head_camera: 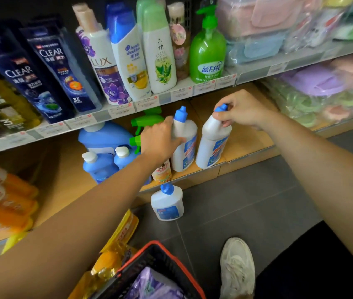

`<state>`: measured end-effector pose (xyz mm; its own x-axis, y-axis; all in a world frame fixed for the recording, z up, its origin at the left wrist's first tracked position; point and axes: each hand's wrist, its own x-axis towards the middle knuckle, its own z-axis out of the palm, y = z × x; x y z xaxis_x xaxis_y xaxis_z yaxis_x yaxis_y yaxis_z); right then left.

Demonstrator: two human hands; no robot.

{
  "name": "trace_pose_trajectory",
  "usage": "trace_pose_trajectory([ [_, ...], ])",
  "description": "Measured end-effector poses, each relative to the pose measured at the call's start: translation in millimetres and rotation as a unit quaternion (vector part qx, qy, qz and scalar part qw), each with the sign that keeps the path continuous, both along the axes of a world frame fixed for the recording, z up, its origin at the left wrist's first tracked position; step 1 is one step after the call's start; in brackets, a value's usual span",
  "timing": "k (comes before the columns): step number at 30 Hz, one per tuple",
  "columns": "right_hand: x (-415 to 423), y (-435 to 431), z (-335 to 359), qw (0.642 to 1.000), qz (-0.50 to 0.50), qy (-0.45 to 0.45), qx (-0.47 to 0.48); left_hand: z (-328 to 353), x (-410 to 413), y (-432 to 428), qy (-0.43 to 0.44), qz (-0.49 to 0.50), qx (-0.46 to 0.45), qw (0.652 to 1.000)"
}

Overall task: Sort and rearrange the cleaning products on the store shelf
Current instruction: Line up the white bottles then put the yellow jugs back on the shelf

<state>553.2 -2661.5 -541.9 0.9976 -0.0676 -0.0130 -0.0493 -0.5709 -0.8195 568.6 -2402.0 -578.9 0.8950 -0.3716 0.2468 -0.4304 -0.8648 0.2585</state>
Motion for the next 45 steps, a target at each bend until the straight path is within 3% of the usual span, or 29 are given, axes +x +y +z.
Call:
trace_pose_trajectory([
  [7,-5.1,-6.5,-0.3,0.999,0.01,0.015,0.039,3.0,17.7,-37.1,0.07,-0.076,-0.037,0.994],
  [13,-9.1,3.9,-13.2,0.999,-0.011,-0.018,0.029,6.5,35.9,-47.0,0.096,-0.047,-0.027,0.994],
  [18,-19.5,4.9,-44.6,0.999,0.006,0.047,0.011,7.7,15.9,-14.9,0.019,-0.1,0.021,0.995],
  [22,-19.9,20.0,-65.6,0.998,-0.062,0.001,-0.033,3.7,-13.3,15.9,-0.061,-0.198,-0.057,0.977],
  [25,-21.2,31.8,-71.6,0.988,-0.103,-0.023,-0.108,-13.6,-32.5,40.7,0.013,-0.254,-0.053,0.966],
  [28,-20.1,44.9,-71.6,0.983,-0.121,-0.042,-0.135,-41.5,-43.2,56.8,0.147,-0.214,0.063,0.964],
  [31,-15.5,55.3,-66.7,0.98,-0.141,-0.038,-0.133,-68.8,-49.9,66.0,0.209,-0.186,0.148,0.949],
  [38,-8.5,78.5,-66.8,0.976,-0.158,-0.044,-0.144,-91.9,-53.3,65.7,0.238,-0.127,0.1,0.958],
  [43,-26.8,69.0,-66.8,0.992,-0.125,-0.01,-0.008,-89.1,-55.7,67.1,0.273,-0.112,0.066,0.953],
  [45,-40.9,66.7,-68.8,0.993,-0.109,0.025,-0.039,-85.3,-60.4,70.4,0.272,-0.109,0.042,0.955],
])
